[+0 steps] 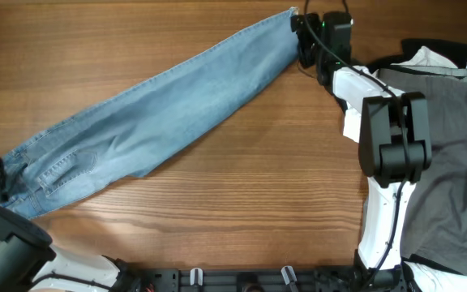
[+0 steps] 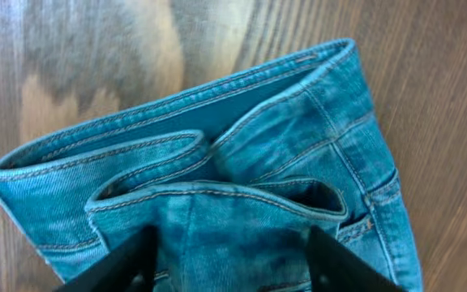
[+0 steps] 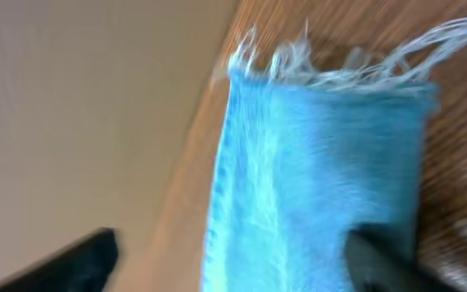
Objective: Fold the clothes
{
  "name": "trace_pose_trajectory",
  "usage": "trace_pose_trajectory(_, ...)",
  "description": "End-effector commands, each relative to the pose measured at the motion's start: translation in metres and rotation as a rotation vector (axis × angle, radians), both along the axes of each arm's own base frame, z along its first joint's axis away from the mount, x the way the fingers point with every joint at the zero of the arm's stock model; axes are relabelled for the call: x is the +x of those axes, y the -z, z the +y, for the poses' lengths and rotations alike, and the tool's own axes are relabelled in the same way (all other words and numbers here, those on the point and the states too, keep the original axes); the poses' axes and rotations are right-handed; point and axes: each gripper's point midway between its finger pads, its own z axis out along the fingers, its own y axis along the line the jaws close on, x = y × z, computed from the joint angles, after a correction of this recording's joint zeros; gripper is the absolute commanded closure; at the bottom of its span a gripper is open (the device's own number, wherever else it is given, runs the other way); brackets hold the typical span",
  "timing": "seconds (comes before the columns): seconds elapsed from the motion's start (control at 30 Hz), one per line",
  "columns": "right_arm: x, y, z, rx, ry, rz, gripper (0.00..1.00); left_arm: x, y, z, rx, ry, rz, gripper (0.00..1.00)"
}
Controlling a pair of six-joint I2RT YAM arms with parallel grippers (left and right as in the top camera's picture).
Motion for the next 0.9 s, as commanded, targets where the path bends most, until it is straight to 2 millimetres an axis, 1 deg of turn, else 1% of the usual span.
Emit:
trace_pose_trajectory(0.0,-0.009,-0.009,0.012,-0.089,-0.241,-0.080,0.00,0.003,-0.001,0.002,0.009,0.088,0.008,0.36)
trace_pose_trajectory(0.07,-0.017,-0.012,0.010,-0.082,-0.314,-0.073,0.00,0.002,-0.001,-0.001,0.000,0.115,0.012,0.35)
trace_pose_trajectory(0.13,-0.026,-0.021,0.005,-0.119,-0.400,-0.097,0.00,0.006,-0.002,-0.004,-0.009,0.163,-0.004,0.34)
trace_pose_trajectory(0.2,-0.032,-0.031,-0.002,-0.151,-0.438,-0.113,0.00,0.009,-0.007,-0.006,-0.006,0.194,-0.022,0.33)
trace_pose_trajectory(0.27,-0.040,-0.050,-0.007,-0.185,-0.484,-0.144,0.00,0.012,-0.013,-0.006,0.003,0.216,-0.038,0.33)
trace_pose_trajectory(0.37,-0.051,-0.087,-0.011,-0.212,-0.509,-0.183,0.00,0.019,-0.034,-0.005,0.031,0.235,-0.084,0.32)
trace_pose_trajectory(0.4,-0.055,-0.104,-0.011,-0.213,-0.505,-0.199,0.00,0.023,-0.048,-0.004,0.055,0.257,-0.112,0.32)
trace_pose_trajectory(0.47,-0.062,-0.138,-0.010,-0.195,-0.482,-0.229,0.00,0.027,-0.075,-0.002,0.105,0.263,-0.146,0.32)
trace_pose_trajectory(0.57,-0.072,-0.200,-0.010,-0.168,-0.434,-0.317,0.00,0.031,-0.123,-0.002,0.190,0.293,-0.209,0.30)
trace_pose_trajectory(0.63,-0.081,-0.239,-0.011,-0.203,-0.423,-0.411,0.00,0.035,-0.157,-0.004,0.264,0.341,-0.259,0.30)
trace_pose_trajectory(0.67,-0.085,-0.253,-0.011,-0.223,-0.426,-0.447,0.00,0.035,-0.172,-0.006,0.300,0.363,-0.280,0.28)
trace_pose_trajectory(0.7,-0.093,-0.273,-0.011,-0.279,-0.443,-0.514,0.00,0.036,-0.188,-0.010,0.342,0.402,-0.303,0.25)
trace_pose_trajectory(0.73,-0.101,-0.286,-0.009,-0.338,-0.467,-0.565,0.00,0.037,-0.202,-0.015,0.380,0.453,-0.325,0.24)
trace_pose_trajectory(0.77,-0.108,-0.293,-0.008,-0.400,-0.492,-0.601,0.00,0.038,-0.214,-0.022,0.410,0.499,-0.346,0.24)
trace_pose_trajectory(0.8,-0.116,-0.295,-0.007,-0.454,-0.518,-0.607,0.00,0.036,-0.226,-0.031,0.431,0.536,-0.367,0.25)
trace_pose_trajectory(0.83,-0.121,-0.290,-0.008,-0.477,-0.525,-0.580,0.00,0.033,-0.231,-0.038,0.434,0.551,-0.374,0.25)
trace_pose_trajectory(0.87,-0.124,-0.281,-0.011,-0.487,-0.524,-0.532,0.00,0.028,-0.233,-0.045,0.423,0.550,-0.371,0.28)
